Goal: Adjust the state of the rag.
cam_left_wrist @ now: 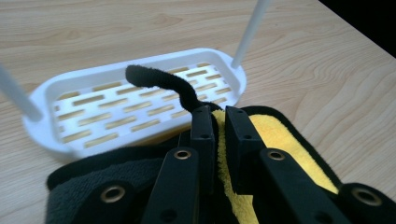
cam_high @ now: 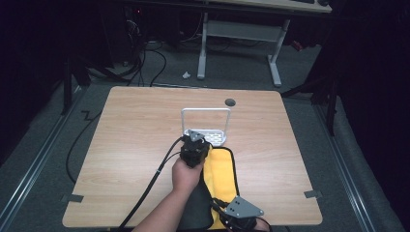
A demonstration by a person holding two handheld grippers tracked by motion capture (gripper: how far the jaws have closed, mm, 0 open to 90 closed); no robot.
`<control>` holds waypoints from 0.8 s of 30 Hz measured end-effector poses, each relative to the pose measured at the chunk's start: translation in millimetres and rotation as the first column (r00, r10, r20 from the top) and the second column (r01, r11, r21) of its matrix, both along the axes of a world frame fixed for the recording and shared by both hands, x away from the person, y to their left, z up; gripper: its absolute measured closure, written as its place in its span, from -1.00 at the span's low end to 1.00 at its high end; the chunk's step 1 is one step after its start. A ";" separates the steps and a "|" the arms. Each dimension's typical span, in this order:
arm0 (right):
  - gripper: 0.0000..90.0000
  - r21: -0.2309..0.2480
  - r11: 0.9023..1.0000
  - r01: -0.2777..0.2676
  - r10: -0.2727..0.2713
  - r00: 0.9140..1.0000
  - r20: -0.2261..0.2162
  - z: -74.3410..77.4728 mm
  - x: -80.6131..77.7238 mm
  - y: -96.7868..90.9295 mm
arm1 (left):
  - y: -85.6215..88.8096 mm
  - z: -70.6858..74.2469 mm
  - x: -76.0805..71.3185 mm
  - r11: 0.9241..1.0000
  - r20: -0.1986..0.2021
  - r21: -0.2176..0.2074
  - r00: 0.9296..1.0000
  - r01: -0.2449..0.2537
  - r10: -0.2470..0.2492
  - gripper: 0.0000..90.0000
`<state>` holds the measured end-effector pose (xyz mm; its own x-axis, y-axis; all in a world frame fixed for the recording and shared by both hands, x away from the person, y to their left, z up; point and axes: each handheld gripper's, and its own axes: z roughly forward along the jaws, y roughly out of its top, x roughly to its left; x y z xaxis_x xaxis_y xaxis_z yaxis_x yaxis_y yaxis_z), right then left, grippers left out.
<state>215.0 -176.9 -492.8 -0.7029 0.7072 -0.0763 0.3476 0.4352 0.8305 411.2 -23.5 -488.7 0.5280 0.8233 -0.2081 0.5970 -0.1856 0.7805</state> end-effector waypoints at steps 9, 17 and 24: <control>0.86 0.005 0.999 0.044 -0.044 0.999 0.002 -0.6 -7.5 -19.9 | -15.8 7.7 -2.8 1.000 0.016 -0.020 1.000 0.017 -0.016 0.83; 0.85 0.006 0.997 0.083 -0.083 0.996 -0.044 -7.1 -8.4 -34.2 | -28.0 -7.6 1.4 1.000 -0.028 0.005 0.999 0.025 -0.025 0.82; 0.82 -0.006 0.996 0.092 -0.092 0.994 -0.061 -11.6 -10.8 -37.3 | -39.8 -8.9 -1.4 0.998 -0.032 -0.043 0.998 0.056 -0.057 0.66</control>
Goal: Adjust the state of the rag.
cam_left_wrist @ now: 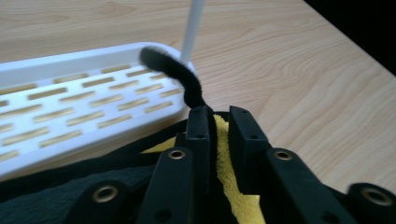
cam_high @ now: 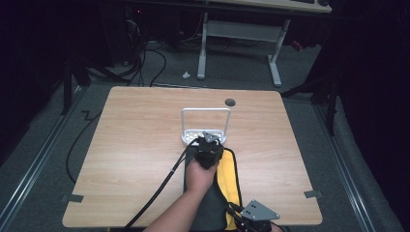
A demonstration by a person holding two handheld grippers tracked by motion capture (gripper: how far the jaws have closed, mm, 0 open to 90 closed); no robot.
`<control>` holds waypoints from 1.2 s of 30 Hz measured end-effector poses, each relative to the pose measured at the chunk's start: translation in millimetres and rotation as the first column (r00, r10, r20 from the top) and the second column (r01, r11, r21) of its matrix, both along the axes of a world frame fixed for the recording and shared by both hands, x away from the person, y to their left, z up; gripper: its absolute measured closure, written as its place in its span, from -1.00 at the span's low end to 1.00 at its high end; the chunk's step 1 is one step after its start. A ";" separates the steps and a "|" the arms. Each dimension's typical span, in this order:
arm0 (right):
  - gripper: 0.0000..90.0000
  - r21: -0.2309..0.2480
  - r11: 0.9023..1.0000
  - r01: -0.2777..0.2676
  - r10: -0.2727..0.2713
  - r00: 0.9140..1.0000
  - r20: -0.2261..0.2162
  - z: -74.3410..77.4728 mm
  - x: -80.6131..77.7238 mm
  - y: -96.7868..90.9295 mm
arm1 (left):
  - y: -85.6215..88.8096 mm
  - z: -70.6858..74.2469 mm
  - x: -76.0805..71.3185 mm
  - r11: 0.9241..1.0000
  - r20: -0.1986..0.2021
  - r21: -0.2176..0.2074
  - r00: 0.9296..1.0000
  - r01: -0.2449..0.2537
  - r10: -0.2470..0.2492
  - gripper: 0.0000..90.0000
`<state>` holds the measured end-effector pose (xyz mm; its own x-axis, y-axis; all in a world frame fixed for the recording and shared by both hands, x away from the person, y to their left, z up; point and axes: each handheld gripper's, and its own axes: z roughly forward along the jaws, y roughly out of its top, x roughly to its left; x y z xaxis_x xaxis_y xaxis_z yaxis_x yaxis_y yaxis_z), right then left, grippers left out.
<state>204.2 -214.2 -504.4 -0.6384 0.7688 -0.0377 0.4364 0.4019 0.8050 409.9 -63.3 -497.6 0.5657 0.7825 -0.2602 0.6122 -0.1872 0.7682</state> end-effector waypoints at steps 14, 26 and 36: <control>0.56 0.014 0.997 0.072 -0.073 0.996 0.047 7.9 2.1 -9.2 | 50.0 15.9 -21.8 0.996 0.079 -0.030 0.994 0.080 -0.077 -0.03; 0.50 0.034 0.989 0.142 -0.142 0.990 0.012 9.0 46.4 -8.6 | 113.5 -14.7 -83.7 0.987 0.034 0.029 0.987 0.156 -0.157 0.06; 0.53 -0.098 0.967 0.236 -0.237 0.972 0.003 1.3 117.1 12.9 | 108.3 -24.3 -96.4 0.973 0.062 0.126 0.977 0.194 -0.203 -0.02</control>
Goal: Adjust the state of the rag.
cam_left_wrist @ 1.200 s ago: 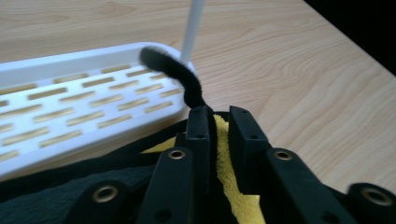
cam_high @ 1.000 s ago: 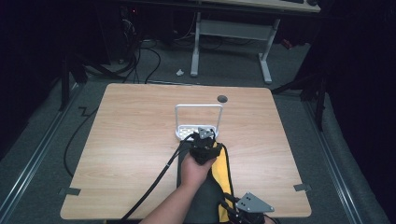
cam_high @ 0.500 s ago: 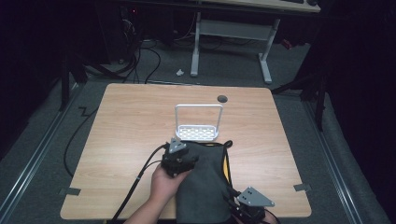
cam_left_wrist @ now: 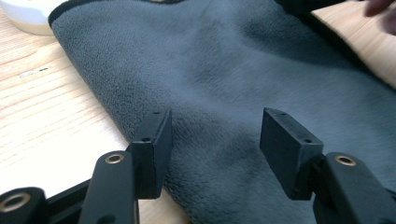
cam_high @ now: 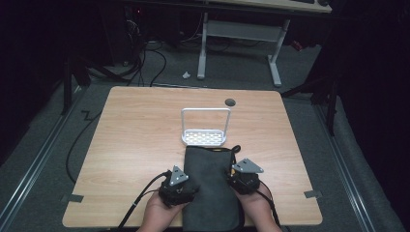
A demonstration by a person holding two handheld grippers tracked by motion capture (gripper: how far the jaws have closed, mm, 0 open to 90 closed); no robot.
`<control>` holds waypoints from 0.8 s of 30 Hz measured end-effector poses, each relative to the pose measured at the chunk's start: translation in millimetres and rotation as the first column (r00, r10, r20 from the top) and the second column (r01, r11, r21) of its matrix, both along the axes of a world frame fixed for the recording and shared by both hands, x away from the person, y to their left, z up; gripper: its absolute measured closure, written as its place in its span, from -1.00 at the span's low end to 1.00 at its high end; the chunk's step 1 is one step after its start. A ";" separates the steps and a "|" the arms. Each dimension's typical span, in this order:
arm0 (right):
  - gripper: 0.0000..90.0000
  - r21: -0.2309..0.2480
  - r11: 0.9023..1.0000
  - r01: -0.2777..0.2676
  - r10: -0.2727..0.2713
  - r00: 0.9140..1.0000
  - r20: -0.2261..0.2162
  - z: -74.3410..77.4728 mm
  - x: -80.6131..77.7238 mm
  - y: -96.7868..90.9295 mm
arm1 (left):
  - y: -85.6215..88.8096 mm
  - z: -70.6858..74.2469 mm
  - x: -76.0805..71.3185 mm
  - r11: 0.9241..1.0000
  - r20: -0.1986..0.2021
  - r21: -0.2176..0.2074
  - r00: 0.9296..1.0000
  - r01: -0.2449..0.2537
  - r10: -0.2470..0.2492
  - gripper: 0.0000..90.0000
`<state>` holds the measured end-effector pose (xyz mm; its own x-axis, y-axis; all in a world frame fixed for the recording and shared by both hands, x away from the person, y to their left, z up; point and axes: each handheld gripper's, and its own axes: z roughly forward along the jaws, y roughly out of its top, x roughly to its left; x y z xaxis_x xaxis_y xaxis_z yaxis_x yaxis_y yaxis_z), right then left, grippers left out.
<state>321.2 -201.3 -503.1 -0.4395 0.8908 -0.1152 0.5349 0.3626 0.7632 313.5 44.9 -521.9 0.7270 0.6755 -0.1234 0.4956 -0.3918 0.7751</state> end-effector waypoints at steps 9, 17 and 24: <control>0.64 -0.002 0.999 0.034 -0.034 0.996 -0.085 -21.7 11.0 -15.0 | -0.7 -6.5 -0.4 0.996 0.012 0.085 1.000 0.012 -0.013 0.00; 0.64 0.033 0.999 -0.004 0.008 0.995 -0.096 -22.7 -8.5 -15.0 | 11.7 -7.6 -29.3 0.997 0.011 0.068 0.999 0.036 -0.037 0.00; 0.64 0.040 0.998 -0.044 0.048 0.993 -0.104 -22.3 -31.4 -11.8 | 24.3 -8.6 -44.1 0.998 -0.003 0.038 0.999 0.047 -0.047 0.03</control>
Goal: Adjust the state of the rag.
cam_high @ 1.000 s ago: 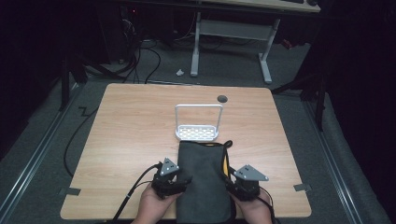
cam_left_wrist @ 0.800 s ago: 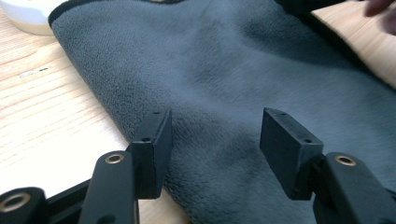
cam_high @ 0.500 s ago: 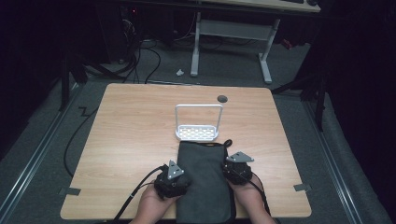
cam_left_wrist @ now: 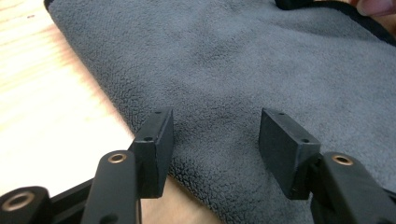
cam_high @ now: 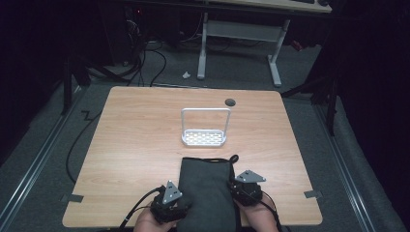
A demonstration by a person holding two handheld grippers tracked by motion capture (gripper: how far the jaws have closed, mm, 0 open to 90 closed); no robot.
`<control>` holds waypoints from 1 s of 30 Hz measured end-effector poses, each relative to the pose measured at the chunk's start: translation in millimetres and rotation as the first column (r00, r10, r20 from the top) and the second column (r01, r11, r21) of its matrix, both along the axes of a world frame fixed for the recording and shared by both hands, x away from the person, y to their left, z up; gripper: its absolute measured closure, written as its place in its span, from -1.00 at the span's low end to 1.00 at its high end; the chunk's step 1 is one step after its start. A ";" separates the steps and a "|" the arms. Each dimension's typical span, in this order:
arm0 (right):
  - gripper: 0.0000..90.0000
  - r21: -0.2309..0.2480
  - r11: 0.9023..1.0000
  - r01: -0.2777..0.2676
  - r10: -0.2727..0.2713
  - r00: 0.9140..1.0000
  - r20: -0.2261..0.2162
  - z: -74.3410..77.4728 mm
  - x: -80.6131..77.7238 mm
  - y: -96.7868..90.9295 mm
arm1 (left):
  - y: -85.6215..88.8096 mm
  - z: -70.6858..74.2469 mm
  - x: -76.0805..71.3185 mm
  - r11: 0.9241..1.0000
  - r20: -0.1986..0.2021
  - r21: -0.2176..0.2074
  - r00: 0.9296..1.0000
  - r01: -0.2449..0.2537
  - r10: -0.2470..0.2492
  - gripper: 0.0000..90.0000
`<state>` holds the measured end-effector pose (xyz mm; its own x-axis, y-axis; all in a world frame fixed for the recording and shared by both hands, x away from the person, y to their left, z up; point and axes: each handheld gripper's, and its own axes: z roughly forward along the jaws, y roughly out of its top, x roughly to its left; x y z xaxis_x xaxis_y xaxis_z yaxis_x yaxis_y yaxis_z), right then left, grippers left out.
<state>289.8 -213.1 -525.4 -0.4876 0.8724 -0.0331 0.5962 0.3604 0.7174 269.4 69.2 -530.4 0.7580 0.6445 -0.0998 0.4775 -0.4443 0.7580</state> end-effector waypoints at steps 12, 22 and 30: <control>0.64 0.025 1.000 -0.011 0.010 1.000 0.012 -2.4 -8.3 -1.4 | 18.4 15.9 42.8 0.986 -0.022 -0.128 0.994 -0.109 0.107 0.02; 0.59 0.079 0.996 0.048 -0.052 0.997 0.056 12.6 1.1 -8.8 | -10.7 7.0 105.6 0.972 -0.087 -0.075 0.972 -0.224 0.217 -0.08; 0.06 0.115 0.984 0.135 -0.134 0.991 -0.021 7.8 44.8 -0.9 | -10.4 2.2 113.9 0.960 -0.123 -0.073 0.958 -0.269 0.259 0.04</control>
<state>334.6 -214.0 -517.6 -0.3654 0.9276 0.0776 0.6433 0.1914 0.7413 383.3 58.8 -528.2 0.5433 0.8049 -0.2387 0.6519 -0.2253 0.7241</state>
